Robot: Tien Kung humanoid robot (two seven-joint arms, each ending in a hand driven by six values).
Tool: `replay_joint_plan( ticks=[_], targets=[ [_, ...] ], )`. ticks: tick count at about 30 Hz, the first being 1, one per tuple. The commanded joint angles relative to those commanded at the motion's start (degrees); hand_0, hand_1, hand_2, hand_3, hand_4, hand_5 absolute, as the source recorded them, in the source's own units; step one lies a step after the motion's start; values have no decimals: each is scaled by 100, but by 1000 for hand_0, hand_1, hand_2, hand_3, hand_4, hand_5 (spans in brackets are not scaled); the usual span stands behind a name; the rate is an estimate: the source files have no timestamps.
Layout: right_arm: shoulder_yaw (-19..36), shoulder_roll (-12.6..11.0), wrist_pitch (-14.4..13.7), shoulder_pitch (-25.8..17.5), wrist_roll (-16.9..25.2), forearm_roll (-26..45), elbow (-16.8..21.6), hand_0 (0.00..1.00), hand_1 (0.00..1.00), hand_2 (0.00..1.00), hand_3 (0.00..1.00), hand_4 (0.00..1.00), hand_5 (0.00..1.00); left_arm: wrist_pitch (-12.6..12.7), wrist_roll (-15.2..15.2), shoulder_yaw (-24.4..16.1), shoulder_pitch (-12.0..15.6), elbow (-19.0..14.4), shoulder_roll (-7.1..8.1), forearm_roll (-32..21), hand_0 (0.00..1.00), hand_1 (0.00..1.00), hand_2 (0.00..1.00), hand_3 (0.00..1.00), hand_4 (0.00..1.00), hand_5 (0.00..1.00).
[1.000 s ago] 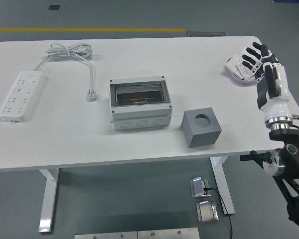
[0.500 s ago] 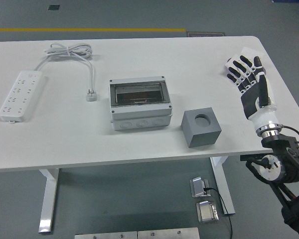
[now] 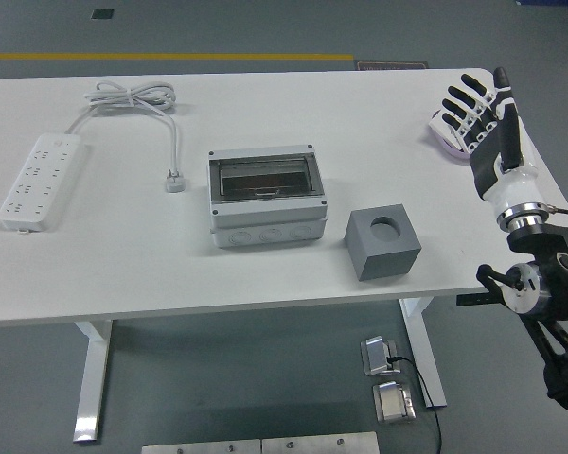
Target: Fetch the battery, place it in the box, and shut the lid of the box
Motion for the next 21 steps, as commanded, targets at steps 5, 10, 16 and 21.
replay_joint_plan(
  ticks=[5, 10, 16, 21],
  targets=[
    [-209, 41, 280, 1, 638, 538, -160, 812, 755, 770, 781, 781, 677, 2, 0, 34, -8, 3, 0, -31, 613, 687, 627, 640, 704, 194],
    [181, 81, -725, 3, -189, -556, 154, 815, 748, 760, 780, 806, 768, 4, 2, 67, -12, 8, 0, -59, 613, 687, 627, 640, 704, 194],
    [262, 74, -615, -56, 391, -475, -377, 791, 733, 742, 775, 801, 776, 9, 5, 129, -2, 12, -6, -106, 613, 687, 628, 640, 703, 193],
    [-211, 155, 394, -41, 1259, 625, -618, 813, 745, 758, 778, 770, 727, 6, 4, 147, -4, 3, 0, -106, 613, 688, 627, 640, 703, 193]
  ],
)
